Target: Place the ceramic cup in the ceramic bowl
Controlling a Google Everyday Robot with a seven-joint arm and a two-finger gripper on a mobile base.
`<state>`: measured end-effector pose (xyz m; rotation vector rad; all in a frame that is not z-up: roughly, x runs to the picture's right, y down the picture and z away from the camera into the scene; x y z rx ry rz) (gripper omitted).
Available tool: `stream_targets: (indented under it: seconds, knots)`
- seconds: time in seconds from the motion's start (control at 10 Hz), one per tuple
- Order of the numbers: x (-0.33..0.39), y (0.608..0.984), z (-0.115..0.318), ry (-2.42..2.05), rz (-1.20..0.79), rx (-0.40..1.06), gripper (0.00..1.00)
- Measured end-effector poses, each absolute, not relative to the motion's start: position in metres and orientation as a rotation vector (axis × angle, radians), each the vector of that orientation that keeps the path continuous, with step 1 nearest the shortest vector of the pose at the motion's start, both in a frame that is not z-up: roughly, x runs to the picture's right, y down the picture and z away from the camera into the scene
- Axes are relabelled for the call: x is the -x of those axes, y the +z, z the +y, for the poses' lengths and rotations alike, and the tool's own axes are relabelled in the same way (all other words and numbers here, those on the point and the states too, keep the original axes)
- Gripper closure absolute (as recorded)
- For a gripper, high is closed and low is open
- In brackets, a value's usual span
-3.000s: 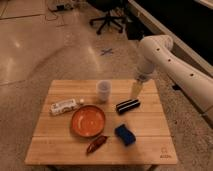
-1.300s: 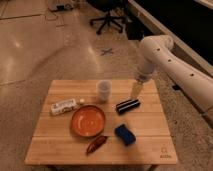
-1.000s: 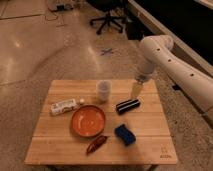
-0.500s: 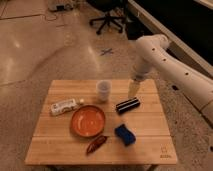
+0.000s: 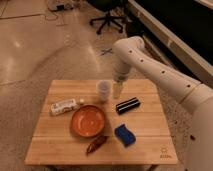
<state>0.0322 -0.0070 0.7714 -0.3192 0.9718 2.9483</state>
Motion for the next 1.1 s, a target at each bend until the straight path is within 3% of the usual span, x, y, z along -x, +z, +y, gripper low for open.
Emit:
stream_targets:
  seconds: [0.9, 1.1]
  knots:
    - [0.019, 0.845, 0.022, 2.836, 1.001, 0.327, 0.25]
    - [0.02, 0.857, 0.039, 2.816, 1.032, 0.295, 0.43]
